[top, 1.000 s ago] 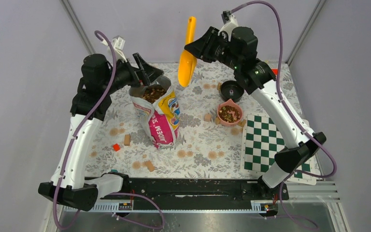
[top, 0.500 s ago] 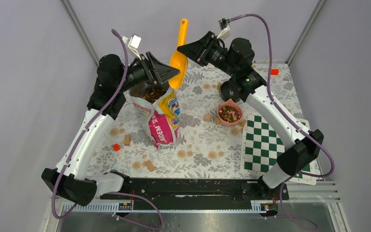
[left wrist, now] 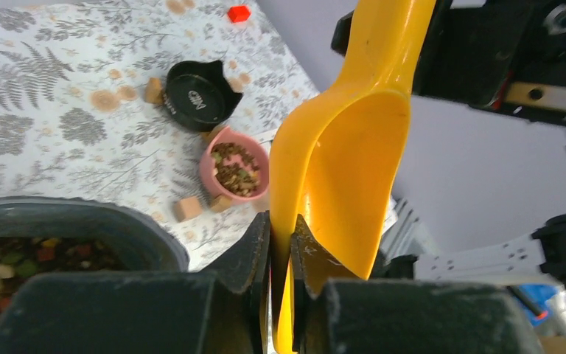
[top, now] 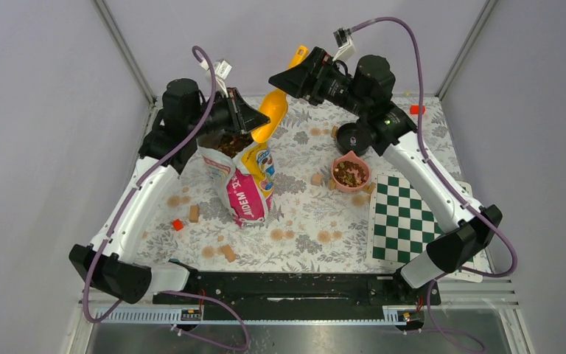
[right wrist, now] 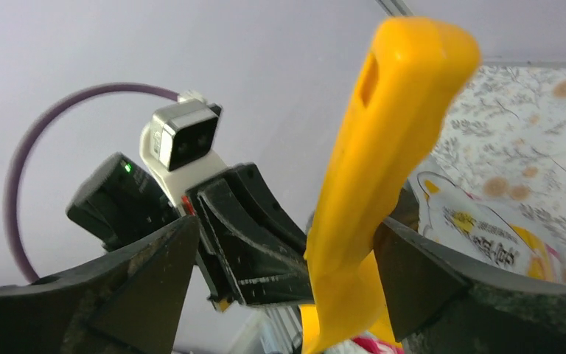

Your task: Serve the pet food

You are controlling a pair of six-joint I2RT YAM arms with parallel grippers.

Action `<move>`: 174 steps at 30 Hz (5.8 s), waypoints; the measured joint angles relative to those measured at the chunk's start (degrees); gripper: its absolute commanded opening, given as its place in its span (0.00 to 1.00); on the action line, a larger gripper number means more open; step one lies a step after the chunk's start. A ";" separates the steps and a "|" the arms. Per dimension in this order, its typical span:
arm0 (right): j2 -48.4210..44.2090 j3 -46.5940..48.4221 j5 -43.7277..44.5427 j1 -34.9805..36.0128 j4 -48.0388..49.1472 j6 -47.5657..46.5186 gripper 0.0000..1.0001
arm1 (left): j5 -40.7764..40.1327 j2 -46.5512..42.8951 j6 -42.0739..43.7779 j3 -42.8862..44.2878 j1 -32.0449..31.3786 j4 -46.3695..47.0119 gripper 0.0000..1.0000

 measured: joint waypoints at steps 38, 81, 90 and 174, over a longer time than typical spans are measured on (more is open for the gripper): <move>-9.18 0.28 -21.86 -3.13 -22.95 -7.26 0.56 | 14.29 0.28 43.67 13.88 0.28 -33.05 0.00; -6.43 2.05 -1.62 -2.03 -30.08 -15.93 0.00 | -29.29 5.18 19.15 8.31 15.93 -35.69 0.52; -6.45 2.71 2.12 -2.03 -31.50 -18.01 0.00 | -26.93 8.94 17.68 10.62 17.14 -38.69 0.00; 6.64 -32.63 -8.79 -5.42 3.78 8.90 0.00 | -24.30 19.56 3.54 18.73 -2.95 -31.78 0.00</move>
